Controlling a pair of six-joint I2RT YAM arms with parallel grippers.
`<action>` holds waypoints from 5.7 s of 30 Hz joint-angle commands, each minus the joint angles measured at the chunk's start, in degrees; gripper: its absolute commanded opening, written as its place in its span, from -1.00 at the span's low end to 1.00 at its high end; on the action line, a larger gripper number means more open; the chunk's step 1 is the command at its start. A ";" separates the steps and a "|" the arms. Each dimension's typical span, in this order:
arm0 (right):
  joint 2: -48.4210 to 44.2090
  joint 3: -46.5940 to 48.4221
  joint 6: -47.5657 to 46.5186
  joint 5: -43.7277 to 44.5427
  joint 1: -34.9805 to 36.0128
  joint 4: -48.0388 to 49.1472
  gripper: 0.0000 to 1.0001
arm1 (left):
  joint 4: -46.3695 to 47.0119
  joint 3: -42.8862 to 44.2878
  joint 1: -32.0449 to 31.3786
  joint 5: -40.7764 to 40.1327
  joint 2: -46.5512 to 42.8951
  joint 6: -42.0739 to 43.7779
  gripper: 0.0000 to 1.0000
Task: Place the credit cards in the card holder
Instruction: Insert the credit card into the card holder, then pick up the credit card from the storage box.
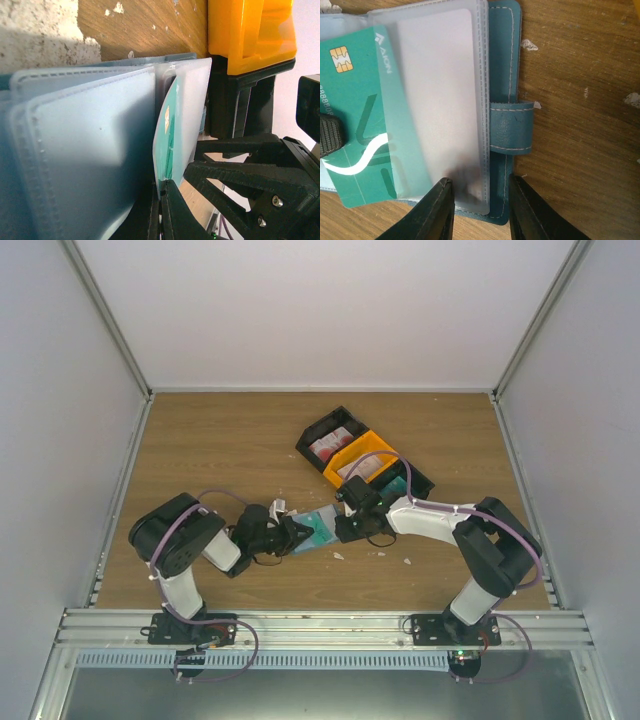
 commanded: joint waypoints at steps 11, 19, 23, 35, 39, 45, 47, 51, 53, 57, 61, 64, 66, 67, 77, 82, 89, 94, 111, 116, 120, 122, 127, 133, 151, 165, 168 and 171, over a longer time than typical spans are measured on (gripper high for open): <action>2.05 -2.17 0.31 -2.85 0.50 -0.74 -0.40 | -12.09 9.92 -1.43 4.43 4.32 10.24 -0.84; -0.77 -1.93 1.81 0.49 -0.18 -1.67 -0.35 | -29.99 12.91 -1.71 0.99 -3.54 17.33 -0.34; -1.92 -1.75 2.17 1.18 -0.64 -1.90 -0.26 | -42.49 15.03 -1.95 -5.58 -9.73 20.29 0.06; -2.57 0.35 2.33 -0.87 -1.10 0.20 -0.18 | -52.65 18.75 -1.87 -8.40 -12.23 21.44 0.29; -3.87 0.40 2.80 -1.93 -1.40 1.40 -0.13 | -58.86 20.66 -2.00 -8.63 -13.22 22.03 0.39; -3.93 0.70 2.82 -3.65 -1.87 3.06 -0.08 | -60.24 18.90 -1.98 -10.15 -16.82 20.41 0.54; -3.04 1.03 2.38 -3.98 -1.87 3.17 -0.08 | -60.83 18.68 -1.97 -11.27 -16.96 20.12 0.50; -0.89 1.63 1.62 -5.31 -1.89 3.75 -0.11 | -62.27 19.10 -2.00 -13.98 -16.10 20.67 0.25; -0.23 1.76 1.41 -5.64 -1.90 3.96 -0.15 | -62.07 19.12 -2.03 -14.16 -15.47 20.93 0.06; 0.65 1.72 0.96 -5.74 -1.88 3.73 -0.29 | -61.25 19.53 -1.97 -13.59 -13.46 21.38 -0.15; 1.85 1.78 0.52 -6.60 -1.90 3.87 -0.50 | -60.54 20.32 -1.98 -12.15 -10.84 22.34 -0.31; 2.41 1.57 0.43 -7.13 -1.85 3.83 -0.56 | -60.18 20.75 -2.04 -11.78 -9.59 22.80 -0.39; 2.61 1.44 0.23 -7.19 -1.87 3.92 -0.60 | -60.03 21.03 -2.06 -12.27 -9.18 23.18 -0.43; 2.69 1.37 0.15 -7.27 -1.87 4.08 -0.61 | -59.66 21.10 -2.04 -12.31 -9.04 23.30 -0.44; 3.32 1.78 0.05 -7.72 -1.89 4.67 -0.64 | -52.60 21.34 -2.81 -6.53 -8.35 24.37 -0.44; 3.24 1.74 -0.01 -7.98 -1.87 5.00 -0.65 | -49.14 21.06 -2.91 -2.66 -7.58 24.15 -0.42; 2.50 1.58 0.03 -8.01 -1.91 5.53 -0.63 | -45.67 20.97 -2.92 0.23 -6.73 24.31 -0.41; 1.22 1.43 1.96 -5.88 -2.14 4.80 -0.45 | -49.99 20.00 -2.92 -3.46 -8.69 22.70 -0.39; 1.95 0.69 0.50 -8.91 -1.74 5.76 -0.10 | -45.51 18.68 -3.54 0.44 -8.71 25.61 -0.41; 2.00 0.75 0.13 -9.34 -1.40 5.83 -0.10 | -44.96 19.04 -4.06 1.08 -8.79 27.52 -0.42; 0.53 -0.03 0.68 -6.54 -1.36 4.80 -0.10 | -46.15 19.17 -4.06 -0.79 -9.55 28.06 -0.42; -1.09 0.06 0.76 -3.68 -1.54 3.30 -0.09 | -47.60 19.24 -4.06 -3.07 -10.92 28.32 -0.36; -7.22 0.53 -1.36 2.07 -2.68 0.53 0.02 | -54.11 20.05 -4.06 -10.64 -15.94 29.57 -0.02; -15.19 3.05 -4.98 5.82 -5.63 -3.76 0.15 | -61.82 21.26 -3.97 -17.16 -24.68 31.09 0.34; -21.62 14.11 -15.75 9.48 -21.79 -17.71 0.28 | -69.23 19.49 -2.55 -23.47 -50.73 36.85 0.98; -10.12 13.26 -19.43 -1.37 -27.21 -16.22 -0.12 | -59.31 17.30 -2.39 -10.01 -44.83 36.66 0.91; -7.94 12.71 -19.96 -5.72 -27.19 -15.93 -0.10 | -57.53 18.17 -2.47 -5.33 -40.71 34.81 0.74; -5.17 12.16 -20.17 -5.78 -27.23 -15.93 -0.11 | -55.64 19.30 -2.48 -2.50 -36.22 34.43 0.50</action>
